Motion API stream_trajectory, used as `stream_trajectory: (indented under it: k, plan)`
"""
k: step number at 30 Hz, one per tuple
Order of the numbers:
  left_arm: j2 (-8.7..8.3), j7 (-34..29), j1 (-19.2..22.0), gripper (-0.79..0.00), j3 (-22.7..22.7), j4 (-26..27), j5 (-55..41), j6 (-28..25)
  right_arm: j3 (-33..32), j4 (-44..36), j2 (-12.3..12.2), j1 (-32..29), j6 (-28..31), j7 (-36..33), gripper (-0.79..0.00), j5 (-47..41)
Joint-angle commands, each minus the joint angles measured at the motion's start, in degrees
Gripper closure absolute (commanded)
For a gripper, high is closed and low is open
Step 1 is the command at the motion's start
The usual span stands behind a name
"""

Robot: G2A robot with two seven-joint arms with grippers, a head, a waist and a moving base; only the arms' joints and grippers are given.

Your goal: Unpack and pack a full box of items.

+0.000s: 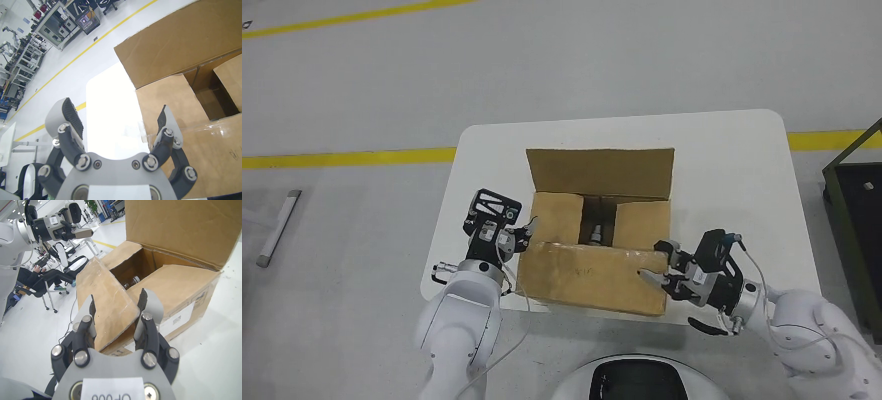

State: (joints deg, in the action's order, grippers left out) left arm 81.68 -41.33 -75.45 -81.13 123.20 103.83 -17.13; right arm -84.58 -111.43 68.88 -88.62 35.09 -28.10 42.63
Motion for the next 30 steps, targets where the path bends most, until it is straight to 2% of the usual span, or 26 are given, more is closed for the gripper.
stream_trajectory:
  k: [1, 2, 3, 4, 7, 8, 10, 11, 30]
  plan:
    - [-0.06, -0.1, 0.1, -0.785, 0.1, -0.1, 0.1, 0.1, 0.0, 0.0, 0.0, 0.0, 0.0, 0.0, -0.73, 0.0]
    - [-0.08, -0.1, 0.1, -0.785, 0.2, -0.1, 0.1, 0.0, 0.0, 0.0, 0.0, 0.0, 0.0, 0.0, -0.708, 0.0]
    - [-0.11, -0.2, 0.1, -0.785, 0.3, -0.2, 0.0, -0.3, 0.0, 0.0, 0.0, 0.0, 0.0, 0.0, -0.643, 0.0]
    - [-0.11, -0.2, 0.1, -0.785, 0.3, -0.2, 0.0, -0.3, 0.0, 0.0, 0.0, 0.0, 0.0, 0.0, -0.416, 0.0]
    - [-0.11, -0.2, 0.1, -0.785, 0.3, -0.2, 0.0, -0.3, 0.0, 0.0, 0.0, 0.0, 0.0, 0.0, -0.416, 0.0]
    - [-0.11, -0.2, 0.1, -0.785, 0.3, -0.2, 0.0, -0.3, 0.0, 0.0, 0.0, 0.0, 0.0, 0.0, -0.182, 0.0]
    - [-0.11, -0.2, 0.1, -0.785, 0.3, -0.2, 0.0, -0.3, 0.0, 0.0, 0.0, 0.0, 0.0, 0.0, -0.102, 0.0]
    - [-0.11, -0.2, 0.1, -0.785, 0.3, -0.2, 0.0, -0.3, 0.0, 0.0, 0.0, 0.0, 0.0, 0.0, 0.0, 0.0]
    - [-0.11, -0.2, 0.1, -0.785, 0.3, -0.2, 0.0, -0.3, 0.0, 0.0, 0.0, 0.0, 0.0, 0.0, 0.0, 0.0]
